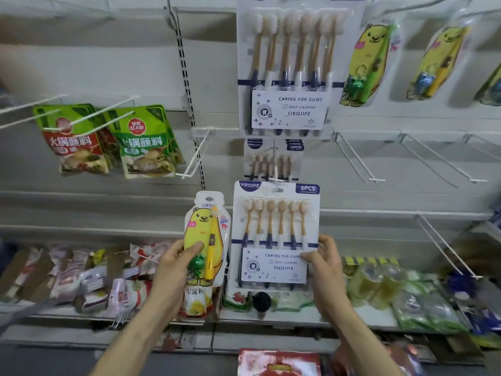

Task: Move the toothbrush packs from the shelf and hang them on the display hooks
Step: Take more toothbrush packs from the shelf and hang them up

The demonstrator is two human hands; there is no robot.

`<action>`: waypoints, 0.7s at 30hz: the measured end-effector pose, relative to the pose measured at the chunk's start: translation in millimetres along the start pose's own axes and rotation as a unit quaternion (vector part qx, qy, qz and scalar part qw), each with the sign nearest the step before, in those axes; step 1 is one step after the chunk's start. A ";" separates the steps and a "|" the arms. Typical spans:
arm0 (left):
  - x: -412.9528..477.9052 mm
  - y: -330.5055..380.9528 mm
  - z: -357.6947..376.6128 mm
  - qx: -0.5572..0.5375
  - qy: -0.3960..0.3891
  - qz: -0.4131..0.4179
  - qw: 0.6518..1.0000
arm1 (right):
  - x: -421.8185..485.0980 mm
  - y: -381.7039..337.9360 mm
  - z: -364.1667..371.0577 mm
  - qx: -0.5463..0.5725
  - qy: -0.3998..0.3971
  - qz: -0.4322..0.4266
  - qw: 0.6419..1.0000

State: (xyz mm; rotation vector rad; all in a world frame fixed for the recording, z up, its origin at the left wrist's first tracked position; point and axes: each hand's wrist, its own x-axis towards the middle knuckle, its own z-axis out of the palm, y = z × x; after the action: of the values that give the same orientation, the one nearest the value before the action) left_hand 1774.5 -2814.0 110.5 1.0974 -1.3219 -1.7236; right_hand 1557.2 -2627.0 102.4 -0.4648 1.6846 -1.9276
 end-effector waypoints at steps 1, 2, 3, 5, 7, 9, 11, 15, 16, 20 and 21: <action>2.7 0.6 -0.3 0.001 -0.001 0.002 1.000 | 2.8 -0.8 0.9 0.000 -0.002 0.000 1.000; 5.4 0.4 -1.1 -0.001 -0.001 0.006 1.000 | 5.3 -1.3 2.3 -0.001 -0.002 -0.001 1.000; 7.0 0.9 -1.5 -0.003 -0.001 0.010 1.000 | 7.2 -2.0 3.9 0.000 -0.003 0.000 1.000; 9.0 1.4 -2.5 -0.003 -0.002 0.010 1.000 | 11.1 -1.7 7.0 0.003 -0.004 0.002 1.000; 9.7 2.4 -3.9 -0.001 0.004 0.009 1.000 | 13.9 -1.4 9.2 0.002 -0.002 0.002 1.000; 11.1 1.7 -6.2 0.000 0.011 0.007 1.000 | 16.1 0.0 9.5 0.006 0.001 0.007 1.000; 12.4 -0.2 -8.5 0.004 0.019 0.006 1.000 | 18.1 0.7 9.1 0.009 0.004 0.013 1.000; 13.7 -3.8 -10.6 0.008 0.025 0.001 1.000 | 21.4 2.1 6.8 0.009 0.007 0.015 1.000; 13.8 -4.4 -10.1 0.009 0.026 0.001 1.000 | 22.3 2.1 6.1 0.010 0.007 0.015 1.000; 13.4 -6.7 -6.8 0.009 0.027 0.000 1.000 | 28.3 2.0 3.6 0.006 0.006 0.008 1.000; 13.5 -7.8 -6.1 0.007 0.028 -0.001 1.000 | 30.0 1.9 2.9 0.003 0.005 0.001 1.000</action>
State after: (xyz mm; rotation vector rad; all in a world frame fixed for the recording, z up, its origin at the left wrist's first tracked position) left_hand 1774.5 -2826.5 99.4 1.1469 -1.3020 -1.6754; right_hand 1535.2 -2647.3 98.4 -0.4520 1.6848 -1.9356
